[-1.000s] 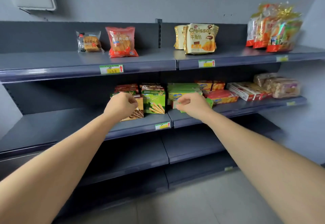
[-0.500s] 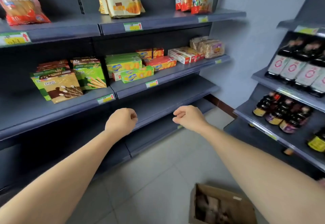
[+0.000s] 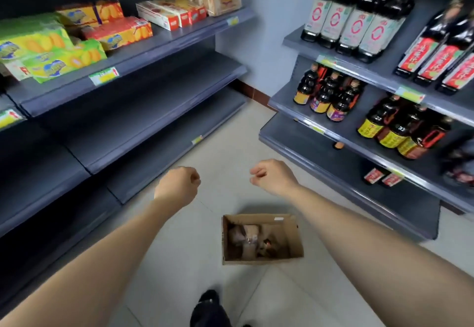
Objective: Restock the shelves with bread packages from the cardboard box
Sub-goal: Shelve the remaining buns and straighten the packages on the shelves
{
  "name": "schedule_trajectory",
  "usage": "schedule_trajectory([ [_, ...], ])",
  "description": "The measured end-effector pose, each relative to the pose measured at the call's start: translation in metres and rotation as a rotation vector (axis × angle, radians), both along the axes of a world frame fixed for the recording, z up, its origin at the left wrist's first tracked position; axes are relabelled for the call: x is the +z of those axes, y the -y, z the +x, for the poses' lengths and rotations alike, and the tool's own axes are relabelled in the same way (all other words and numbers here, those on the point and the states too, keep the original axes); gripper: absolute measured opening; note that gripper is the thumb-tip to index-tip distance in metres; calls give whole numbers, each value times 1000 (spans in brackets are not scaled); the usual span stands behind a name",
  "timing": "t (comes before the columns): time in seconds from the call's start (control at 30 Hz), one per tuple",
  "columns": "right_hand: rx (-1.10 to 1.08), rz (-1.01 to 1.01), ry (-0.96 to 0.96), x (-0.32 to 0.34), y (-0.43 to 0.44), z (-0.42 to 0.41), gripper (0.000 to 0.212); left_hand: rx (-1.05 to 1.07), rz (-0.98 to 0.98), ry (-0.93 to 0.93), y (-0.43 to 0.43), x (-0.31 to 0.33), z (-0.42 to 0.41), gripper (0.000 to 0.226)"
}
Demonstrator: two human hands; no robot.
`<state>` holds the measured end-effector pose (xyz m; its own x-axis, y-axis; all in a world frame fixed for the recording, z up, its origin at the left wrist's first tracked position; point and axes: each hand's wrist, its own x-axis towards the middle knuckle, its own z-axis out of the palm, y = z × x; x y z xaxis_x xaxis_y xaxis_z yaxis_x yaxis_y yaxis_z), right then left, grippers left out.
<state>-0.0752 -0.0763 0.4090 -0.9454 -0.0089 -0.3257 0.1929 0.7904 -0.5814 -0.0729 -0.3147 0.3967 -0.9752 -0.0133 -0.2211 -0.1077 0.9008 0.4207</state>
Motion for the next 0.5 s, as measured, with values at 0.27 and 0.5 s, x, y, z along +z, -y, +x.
schedule_trajectory([
  [0.27, -134, 31, 152, -82, -93, -20, 19, -173, -52, 176, -91, -85, -52, 20],
  [0.5, -158, 87, 303, -179, -154, -32, 19, -251, -85, 370, -163, -180, -75, 21],
])
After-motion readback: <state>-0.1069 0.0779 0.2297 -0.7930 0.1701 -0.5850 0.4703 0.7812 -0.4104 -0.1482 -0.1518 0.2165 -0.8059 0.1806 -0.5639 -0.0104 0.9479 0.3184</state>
